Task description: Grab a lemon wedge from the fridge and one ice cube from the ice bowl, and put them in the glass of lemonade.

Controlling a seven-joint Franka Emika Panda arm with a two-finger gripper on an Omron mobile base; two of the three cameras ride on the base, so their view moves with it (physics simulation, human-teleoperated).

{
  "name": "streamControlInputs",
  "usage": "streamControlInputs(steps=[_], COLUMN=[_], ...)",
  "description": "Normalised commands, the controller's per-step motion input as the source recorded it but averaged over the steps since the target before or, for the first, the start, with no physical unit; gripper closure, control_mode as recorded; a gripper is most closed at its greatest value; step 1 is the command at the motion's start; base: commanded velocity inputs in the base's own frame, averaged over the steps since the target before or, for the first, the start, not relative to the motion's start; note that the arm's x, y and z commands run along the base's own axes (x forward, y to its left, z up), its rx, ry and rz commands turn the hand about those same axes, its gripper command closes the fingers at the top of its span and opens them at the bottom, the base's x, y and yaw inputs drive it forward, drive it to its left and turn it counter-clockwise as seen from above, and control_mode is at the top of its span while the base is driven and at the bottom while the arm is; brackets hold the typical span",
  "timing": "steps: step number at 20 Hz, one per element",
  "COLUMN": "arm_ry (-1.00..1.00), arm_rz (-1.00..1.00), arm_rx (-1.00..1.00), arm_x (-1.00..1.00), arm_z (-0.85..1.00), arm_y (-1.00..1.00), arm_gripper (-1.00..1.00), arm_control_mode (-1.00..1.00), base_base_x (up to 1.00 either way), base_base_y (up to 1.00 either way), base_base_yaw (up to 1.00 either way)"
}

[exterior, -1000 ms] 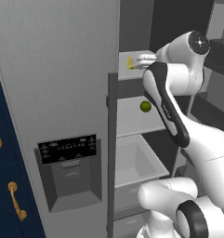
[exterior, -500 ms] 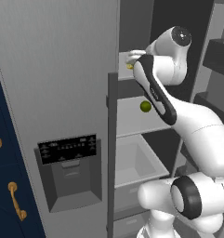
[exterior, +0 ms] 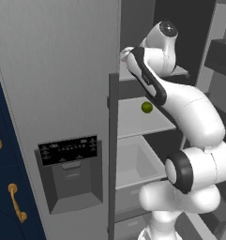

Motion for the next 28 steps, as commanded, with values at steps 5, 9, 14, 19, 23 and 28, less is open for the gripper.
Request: streamControlInputs(steps=[5,9,14,19,23,28], arm_ry=[0.11,0.18,0.18,0.13,0.15,0.08], arm_rz=[-0.01,-0.06,-0.06,-0.06,-0.07,-0.11], arm_rx=[0.0,0.0,-0.01,-0.01,-0.02,-0.01], arm_x=[0.5,0.11,0.0,0.0,-0.08,-0.82], arm_z=[-0.24,-0.32,-0.38,-0.42,-0.59,-0.91], arm_y=[0.04,0.0,0.04,0.05,0.02,0.0], arm_gripper=[-1.0,-1.0,1.0,1.0,1.0,1.0], arm_control_mode=[-1.0,-1.0,-1.0,-1.0,-1.0,-1.0], base_base_x=[0.0,0.0,0.0,0.0,0.0,0.0], base_base_y=[0.0,0.0,0.0,0.0,0.0,0.0], base_base_yaw=[0.0,0.0,0.0,0.0,0.0,0.0])
